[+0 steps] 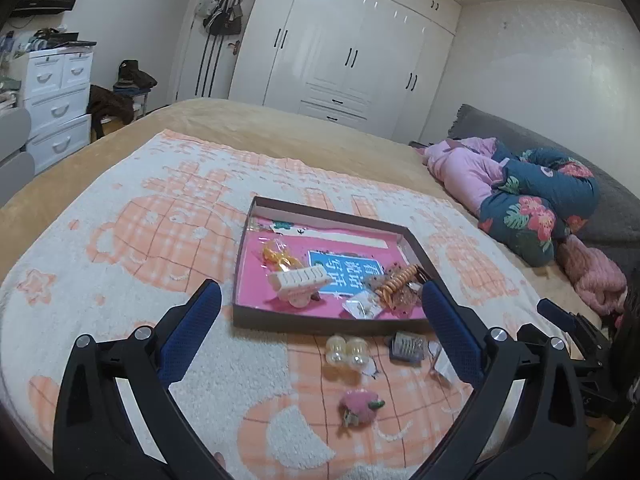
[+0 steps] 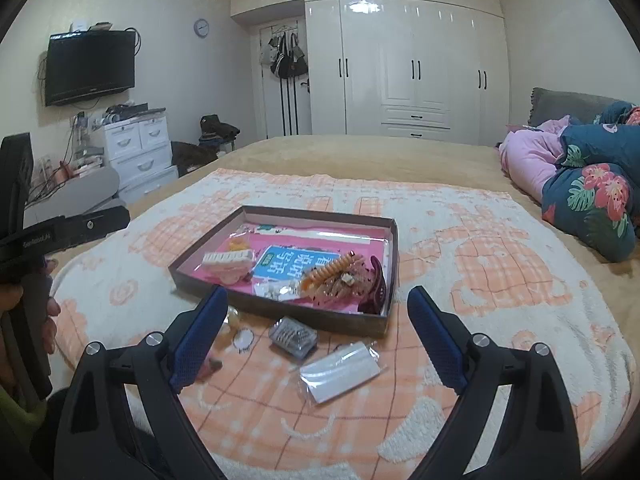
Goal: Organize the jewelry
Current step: 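Grasp the pink pom-pom charm with the left tool while the right grasps the clear plastic packet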
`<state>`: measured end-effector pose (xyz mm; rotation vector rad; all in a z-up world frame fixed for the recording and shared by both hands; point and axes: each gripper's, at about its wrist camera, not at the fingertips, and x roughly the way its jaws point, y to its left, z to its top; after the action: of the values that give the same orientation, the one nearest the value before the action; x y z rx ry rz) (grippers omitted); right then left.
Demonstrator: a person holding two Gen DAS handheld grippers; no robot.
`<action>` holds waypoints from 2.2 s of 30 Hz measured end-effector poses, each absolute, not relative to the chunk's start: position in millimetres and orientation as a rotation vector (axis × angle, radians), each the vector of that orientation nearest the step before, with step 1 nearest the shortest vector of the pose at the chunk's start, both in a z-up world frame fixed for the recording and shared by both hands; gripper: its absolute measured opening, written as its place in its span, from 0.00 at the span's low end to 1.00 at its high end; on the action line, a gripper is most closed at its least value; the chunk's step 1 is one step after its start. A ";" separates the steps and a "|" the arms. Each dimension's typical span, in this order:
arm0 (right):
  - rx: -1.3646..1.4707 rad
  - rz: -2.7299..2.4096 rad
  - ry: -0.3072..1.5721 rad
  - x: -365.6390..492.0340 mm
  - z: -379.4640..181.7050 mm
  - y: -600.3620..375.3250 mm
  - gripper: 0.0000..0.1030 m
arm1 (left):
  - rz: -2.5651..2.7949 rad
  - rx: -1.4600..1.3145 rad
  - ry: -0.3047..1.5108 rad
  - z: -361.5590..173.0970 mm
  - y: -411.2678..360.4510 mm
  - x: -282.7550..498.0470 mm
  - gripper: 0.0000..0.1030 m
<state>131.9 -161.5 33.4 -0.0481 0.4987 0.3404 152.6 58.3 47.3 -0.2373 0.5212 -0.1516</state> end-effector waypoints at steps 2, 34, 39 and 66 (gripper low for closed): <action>-0.054 0.346 0.504 127.8 30.9 -162.7 0.86 | -0.152 -0.220 0.530 45.8 54.4 149.5 0.89; -0.108 0.339 0.692 145.5 -48.2 -179.0 0.93 | -0.243 -0.103 0.773 -22.1 7.8 147.3 0.89; -0.138 0.354 0.729 160.6 -60.7 -176.4 0.94 | -0.260 -0.090 0.847 -38.0 -1.7 155.3 0.89; -0.207 0.369 0.830 215.8 -86.2 -147.1 0.94 | -0.308 -0.127 0.928 -68.6 -2.7 178.4 0.27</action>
<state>215.8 -147.1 -86.2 -0.2068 0.8300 0.3687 178.4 -2.7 -68.6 -0.1271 0.9284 -0.3078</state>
